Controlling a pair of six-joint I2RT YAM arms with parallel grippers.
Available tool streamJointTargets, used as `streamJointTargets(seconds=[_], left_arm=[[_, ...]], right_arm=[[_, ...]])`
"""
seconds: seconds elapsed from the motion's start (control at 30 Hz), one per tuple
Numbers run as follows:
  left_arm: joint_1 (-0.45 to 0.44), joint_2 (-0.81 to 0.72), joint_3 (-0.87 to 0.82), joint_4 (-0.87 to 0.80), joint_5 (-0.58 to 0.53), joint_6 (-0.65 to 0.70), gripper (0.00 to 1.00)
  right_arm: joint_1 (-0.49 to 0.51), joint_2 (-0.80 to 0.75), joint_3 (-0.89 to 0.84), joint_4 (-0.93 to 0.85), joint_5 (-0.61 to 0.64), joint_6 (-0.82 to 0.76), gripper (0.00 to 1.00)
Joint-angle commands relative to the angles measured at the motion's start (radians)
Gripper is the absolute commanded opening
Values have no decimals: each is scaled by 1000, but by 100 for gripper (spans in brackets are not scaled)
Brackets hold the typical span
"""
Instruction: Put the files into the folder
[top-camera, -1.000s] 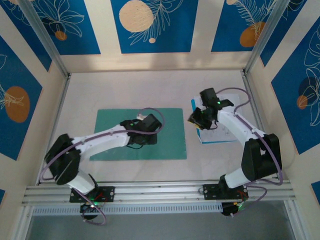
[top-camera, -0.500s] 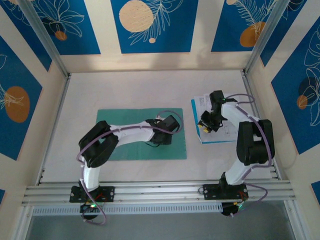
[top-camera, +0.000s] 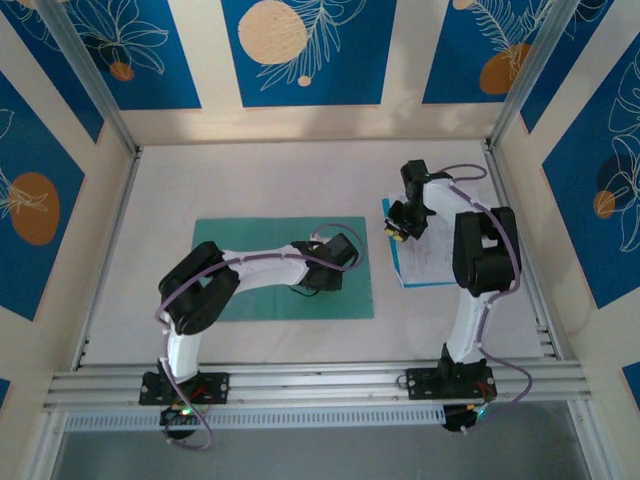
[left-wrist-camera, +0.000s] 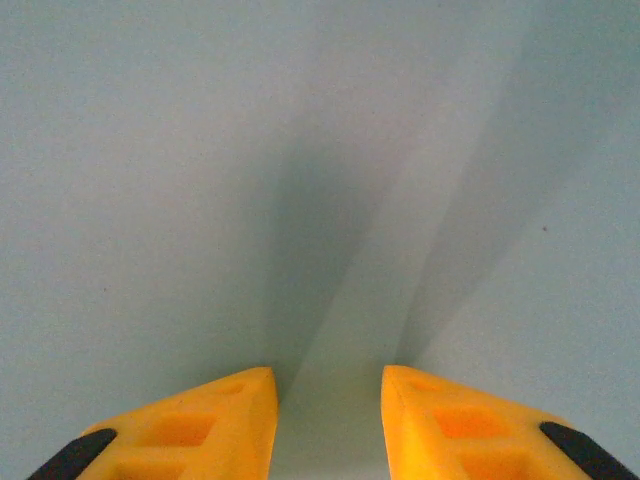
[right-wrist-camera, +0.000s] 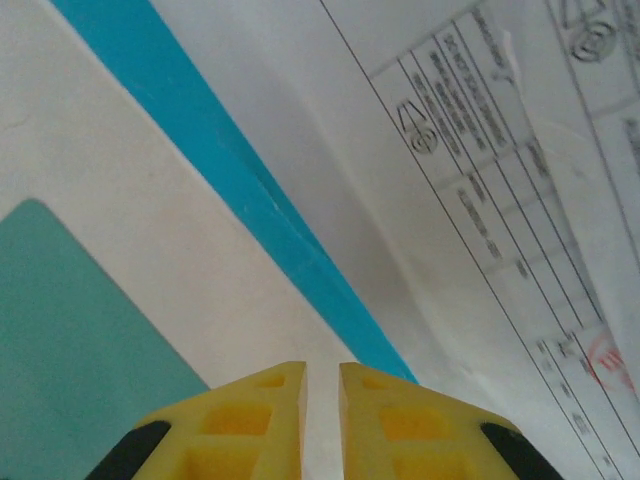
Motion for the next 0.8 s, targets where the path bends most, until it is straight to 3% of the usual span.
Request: streamJointTargets(seconds=[0.0, 0.27, 0.77], left_arm=[[1, 9, -23, -14, -1, -7, 33], [2, 12, -23, -7, -2, 6, 32], [2, 37, -8, 5, 9, 9, 32]], right_arm=[[17, 53, 40, -51, 14, 8, 17], [27, 76, 9, -52, 25, 32, 15], [22, -46, -145, 79, -186, 87, 16]])
